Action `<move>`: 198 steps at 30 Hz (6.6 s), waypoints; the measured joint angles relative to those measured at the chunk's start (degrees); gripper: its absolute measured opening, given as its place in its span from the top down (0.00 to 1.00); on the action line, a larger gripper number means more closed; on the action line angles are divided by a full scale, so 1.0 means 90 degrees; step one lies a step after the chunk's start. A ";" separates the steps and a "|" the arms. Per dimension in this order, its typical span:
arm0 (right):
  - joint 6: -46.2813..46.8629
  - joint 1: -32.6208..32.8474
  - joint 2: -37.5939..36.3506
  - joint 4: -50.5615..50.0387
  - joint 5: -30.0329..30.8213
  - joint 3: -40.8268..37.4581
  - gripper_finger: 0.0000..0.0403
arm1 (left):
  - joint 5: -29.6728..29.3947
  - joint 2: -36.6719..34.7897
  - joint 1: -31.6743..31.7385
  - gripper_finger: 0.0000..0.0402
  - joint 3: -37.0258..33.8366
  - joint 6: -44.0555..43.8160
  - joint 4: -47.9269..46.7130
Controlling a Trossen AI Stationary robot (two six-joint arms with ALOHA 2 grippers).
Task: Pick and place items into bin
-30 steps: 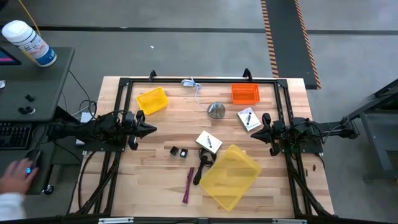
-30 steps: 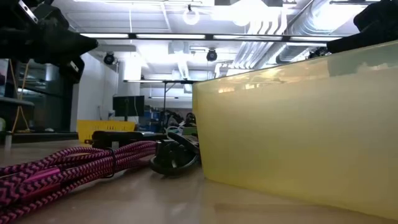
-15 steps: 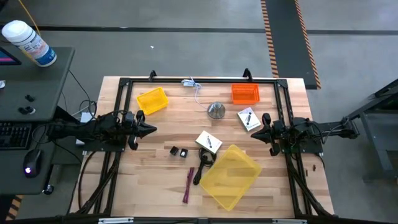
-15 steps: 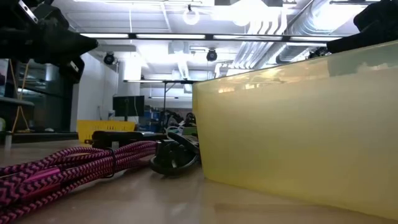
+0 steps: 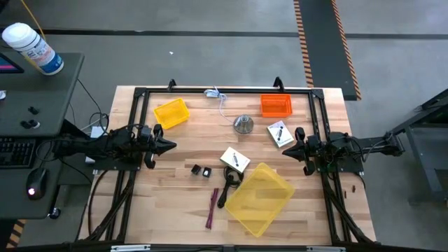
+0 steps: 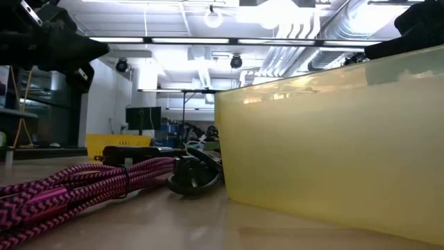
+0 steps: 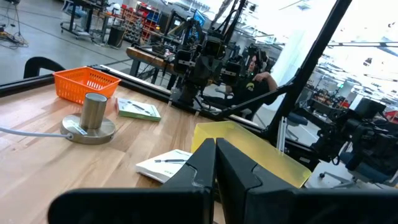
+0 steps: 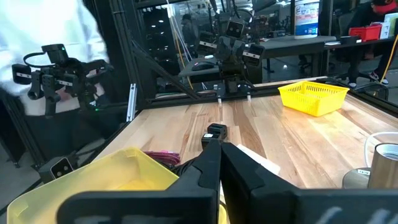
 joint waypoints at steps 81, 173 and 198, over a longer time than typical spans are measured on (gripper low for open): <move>0.3450 -0.0044 0.0001 0.3046 0.4844 -0.0010 0.99 | -0.2545 0.0025 0.0002 1.00 0.0001 -0.3174 0.1410; 0.3502 -0.2753 1.0857 -0.5841 0.0093 0.5805 0.49 | -0.2380 0.3485 0.0005 1.00 0.1854 -0.0886 -0.0160; 0.3378 -0.2703 1.0859 -0.4926 0.0303 0.5544 0.99 | -0.2430 0.3485 0.0005 1.00 0.1854 -0.0884 -0.0172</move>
